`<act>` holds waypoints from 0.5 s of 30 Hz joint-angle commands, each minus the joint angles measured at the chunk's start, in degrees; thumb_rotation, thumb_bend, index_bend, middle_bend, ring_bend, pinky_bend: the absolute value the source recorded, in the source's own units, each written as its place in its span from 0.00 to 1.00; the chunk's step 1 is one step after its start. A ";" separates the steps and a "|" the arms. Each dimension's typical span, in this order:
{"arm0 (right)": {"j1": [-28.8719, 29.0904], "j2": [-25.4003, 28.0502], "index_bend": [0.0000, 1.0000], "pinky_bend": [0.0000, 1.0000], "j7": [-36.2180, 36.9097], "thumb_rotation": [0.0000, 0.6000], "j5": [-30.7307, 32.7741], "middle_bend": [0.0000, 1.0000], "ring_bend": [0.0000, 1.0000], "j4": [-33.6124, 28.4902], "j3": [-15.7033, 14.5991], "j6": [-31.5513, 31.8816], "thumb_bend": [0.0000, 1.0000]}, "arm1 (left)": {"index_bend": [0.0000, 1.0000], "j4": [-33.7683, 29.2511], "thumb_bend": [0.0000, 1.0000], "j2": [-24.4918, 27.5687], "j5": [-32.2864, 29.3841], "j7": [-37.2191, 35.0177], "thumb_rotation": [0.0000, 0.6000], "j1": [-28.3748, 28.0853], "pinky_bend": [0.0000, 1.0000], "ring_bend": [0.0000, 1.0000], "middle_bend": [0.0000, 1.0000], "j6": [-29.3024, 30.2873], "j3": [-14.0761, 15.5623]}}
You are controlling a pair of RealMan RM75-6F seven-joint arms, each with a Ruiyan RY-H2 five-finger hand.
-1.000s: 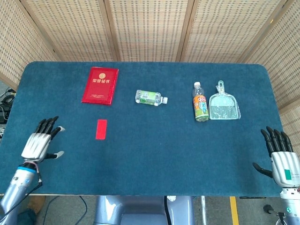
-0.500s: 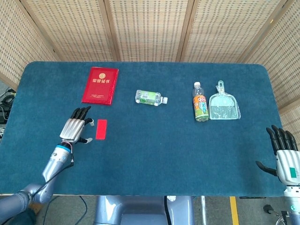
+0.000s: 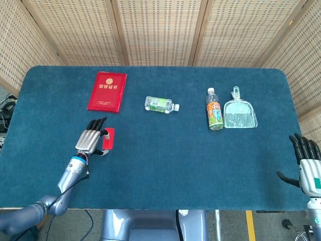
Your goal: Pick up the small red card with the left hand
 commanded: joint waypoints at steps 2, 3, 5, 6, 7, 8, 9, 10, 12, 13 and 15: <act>-0.01 0.11 0.01 0.00 0.15 1.00 0.05 0.00 0.00 -0.01 0.04 0.00 0.00 | 0.50 0.90 0.18 -0.56 -0.02 -0.21 1.00 -0.30 0.00 0.00 0.00 -0.06 0.31; -0.02 0.14 0.01 0.00 0.26 1.00 0.04 0.00 0.00 -0.02 0.06 0.03 0.00 | 0.50 1.17 0.18 -0.71 -0.08 -0.28 1.00 -0.39 0.00 0.00 0.00 -0.14 0.35; -0.05 0.19 0.00 0.00 0.47 1.00 0.10 0.00 0.00 -0.01 0.11 0.09 0.00 | 0.50 1.49 0.18 -0.89 -0.16 -0.34 1.00 -0.56 0.00 0.00 0.00 -0.27 0.40; -0.06 0.21 0.00 0.00 0.54 1.00 0.11 0.00 0.00 -0.01 0.12 0.11 0.00 | 0.50 1.58 0.18 -0.95 -0.18 -0.38 1.00 -0.63 0.00 0.00 0.00 -0.28 0.39; -0.09 0.25 0.00 0.00 0.67 1.00 0.10 0.00 0.00 -0.01 0.12 0.15 0.00 | 0.50 1.69 0.18 -1.04 -0.19 -0.42 1.00 -0.70 0.00 0.00 0.00 -0.22 0.39; -0.11 0.29 0.00 0.00 0.81 1.00 0.08 0.00 0.00 0.02 0.13 0.21 0.00 | 0.50 1.88 0.18 -1.13 -0.11 -0.21 1.00 -0.81 0.00 0.00 0.00 -0.05 0.45; -0.12 0.31 0.00 0.00 0.87 1.00 0.05 0.00 0.00 0.03 0.14 0.25 0.00 | 0.50 1.97 0.18 -1.16 -0.07 0.00 1.00 -0.86 0.00 0.00 0.00 0.05 0.49; -0.14 0.35 0.00 0.00 0.96 1.00 0.01 0.00 0.00 0.06 0.17 0.34 0.00 | 0.50 2.06 0.18 -1.22 -0.09 0.34 1.00 -0.93 0.00 0.00 0.00 0.32 0.46; -0.13 0.37 0.00 0.00 1.04 1.00 0.03 0.00 0.00 0.16 0.08 0.18 0.00 | 0.50 2.24 0.18 -1.14 -0.88 0.98 1.00 -0.96 0.00 0.00 0.00 -0.17 0.39; -0.11 0.38 0.00 0.00 1.06 1.00 -0.01 0.00 0.00 0.16 0.05 0.13 0.00 | 0.50 2.20 0.18 -1.11 -1.22 1.29 1.00 -0.99 0.00 0.00 0.00 -0.39 0.38; -0.05 0.36 0.00 0.00 0.95 1.00 -0.11 0.00 0.00 0.12 0.02 0.08 0.00 | 0.50 2.27 0.18 -1.20 -2.00 1.53 1.00 -0.96 0.00 0.00 0.00 -0.68 0.23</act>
